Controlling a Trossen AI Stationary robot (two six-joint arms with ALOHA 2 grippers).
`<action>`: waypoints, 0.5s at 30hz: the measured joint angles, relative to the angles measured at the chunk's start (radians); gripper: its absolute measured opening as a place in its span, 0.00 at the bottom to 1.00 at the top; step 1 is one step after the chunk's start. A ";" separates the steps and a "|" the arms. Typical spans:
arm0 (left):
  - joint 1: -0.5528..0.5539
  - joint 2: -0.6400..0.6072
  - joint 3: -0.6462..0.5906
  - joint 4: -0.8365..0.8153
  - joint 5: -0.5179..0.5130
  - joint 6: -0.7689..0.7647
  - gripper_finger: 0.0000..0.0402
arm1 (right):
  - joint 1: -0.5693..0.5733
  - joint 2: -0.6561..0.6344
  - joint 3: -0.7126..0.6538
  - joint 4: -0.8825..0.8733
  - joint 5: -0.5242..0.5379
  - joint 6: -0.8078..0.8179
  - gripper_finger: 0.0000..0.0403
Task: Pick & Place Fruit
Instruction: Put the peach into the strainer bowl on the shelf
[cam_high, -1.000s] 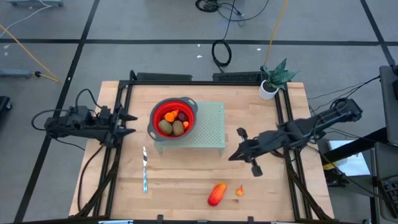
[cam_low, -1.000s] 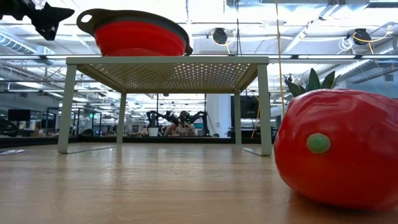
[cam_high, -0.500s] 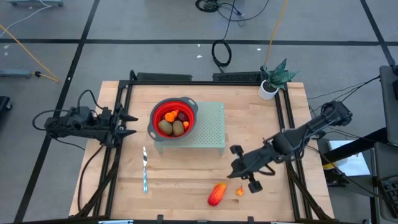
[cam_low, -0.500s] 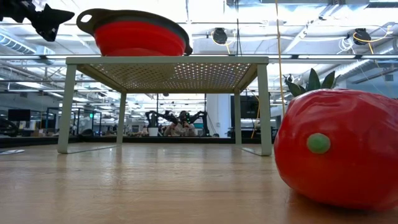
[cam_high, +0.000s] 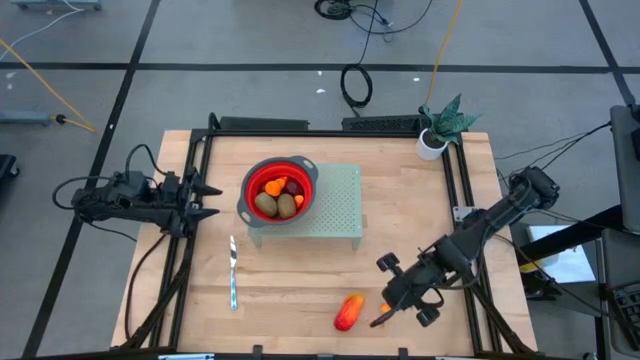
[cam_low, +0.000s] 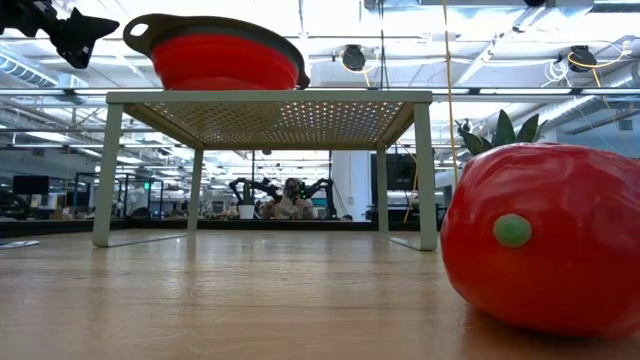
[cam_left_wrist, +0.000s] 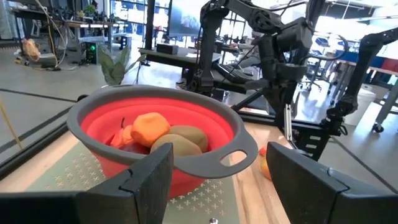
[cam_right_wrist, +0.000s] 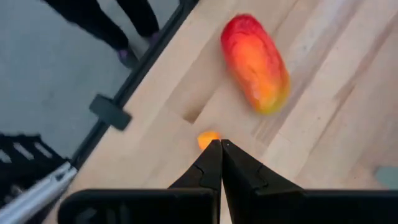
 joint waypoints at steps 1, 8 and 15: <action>0.000 0.000 0.000 0.000 0.000 -0.001 0.64 | 0.006 0.000 0.000 -0.007 0.000 -0.019 0.00; 0.000 0.000 0.000 0.000 0.000 0.002 0.64 | 0.039 0.000 0.000 -0.022 0.001 -0.128 0.00; 0.000 0.000 0.000 0.001 -0.001 0.003 0.64 | 0.040 0.028 -0.001 -0.022 0.003 -0.203 0.00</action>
